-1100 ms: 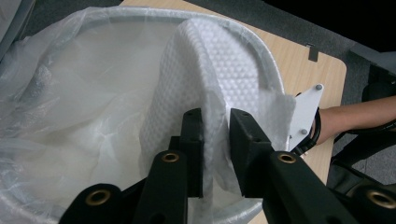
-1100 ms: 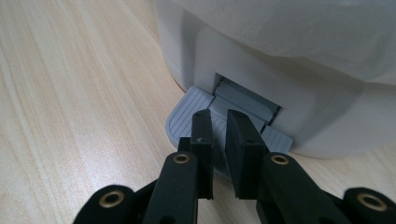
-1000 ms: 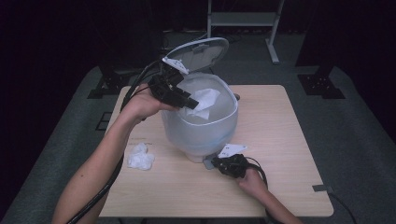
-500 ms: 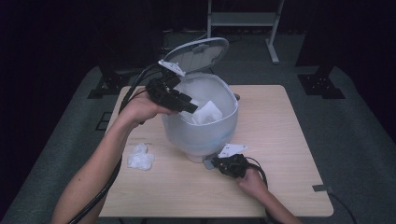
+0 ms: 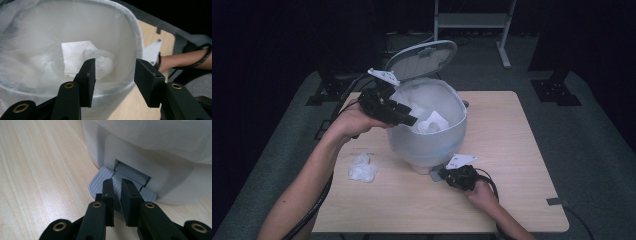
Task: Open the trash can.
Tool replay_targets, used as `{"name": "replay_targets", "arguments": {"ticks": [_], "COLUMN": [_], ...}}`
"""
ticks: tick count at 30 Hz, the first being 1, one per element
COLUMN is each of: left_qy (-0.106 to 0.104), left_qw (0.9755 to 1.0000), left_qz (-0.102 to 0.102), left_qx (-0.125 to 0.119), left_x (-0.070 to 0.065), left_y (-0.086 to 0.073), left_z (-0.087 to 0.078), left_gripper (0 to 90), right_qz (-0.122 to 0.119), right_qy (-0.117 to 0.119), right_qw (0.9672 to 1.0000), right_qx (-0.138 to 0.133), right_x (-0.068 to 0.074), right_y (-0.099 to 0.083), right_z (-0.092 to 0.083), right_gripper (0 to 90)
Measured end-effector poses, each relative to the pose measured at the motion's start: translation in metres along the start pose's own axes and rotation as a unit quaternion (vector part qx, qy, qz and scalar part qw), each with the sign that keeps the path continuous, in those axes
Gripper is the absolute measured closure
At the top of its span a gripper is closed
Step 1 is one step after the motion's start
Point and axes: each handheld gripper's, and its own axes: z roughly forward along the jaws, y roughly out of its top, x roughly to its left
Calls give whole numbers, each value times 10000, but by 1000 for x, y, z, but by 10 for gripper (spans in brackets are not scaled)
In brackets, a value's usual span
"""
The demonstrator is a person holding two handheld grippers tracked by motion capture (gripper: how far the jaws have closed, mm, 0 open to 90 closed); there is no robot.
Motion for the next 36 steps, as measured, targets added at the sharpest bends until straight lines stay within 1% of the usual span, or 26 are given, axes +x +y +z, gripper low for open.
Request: {"name": "replay_targets", "arguments": {"ticks": [1,2,7,9,11,17,21,25,31,36], "left_qy": [-36,-41,4,-3,-7,65,86,124,135,193], "left_qw": [10000,10000,9999,9999,9999,9999,9999,9998,9998,9997], "left_qz": [-6,27,98,91,106,44,63,24,-56,-105], "left_qx": [-44,-34,-55,-70,-91,-121,-108,-125,-129,-96], "left_x": [-1,-2,-6,-6,-7,-6,-5,-3,1,3], "left_y": [-1,-2,-7,-8,-13,-26,-35,-44,-54,-63], "left_z": [-1,-3,-12,-13,-20,-28,-34,-38,-40,-41], "left_gripper": [509,509,497,491,480,462,453,452,434,411], "right_qz": [-1,0,-17,-23,-34,-24,-8,-12,0,5], "right_qy": [-2,1,-1,21,13,7,0,4,-6,-7], "right_qw": [10000,10000,10000,10000,10000,10000,10000,10000,10000,10000], "right_qx": [1,3,9,27,35,44,61,85,74,73], "right_x": [0,0,0,0,0,0,0,0,1,1], "right_y": [0,0,1,1,1,1,2,2,2,2], "right_z": [0,0,0,0,0,0,0,0,0,0], "right_gripper": [806,806,806,806,806,806,806,806,806,806]}}
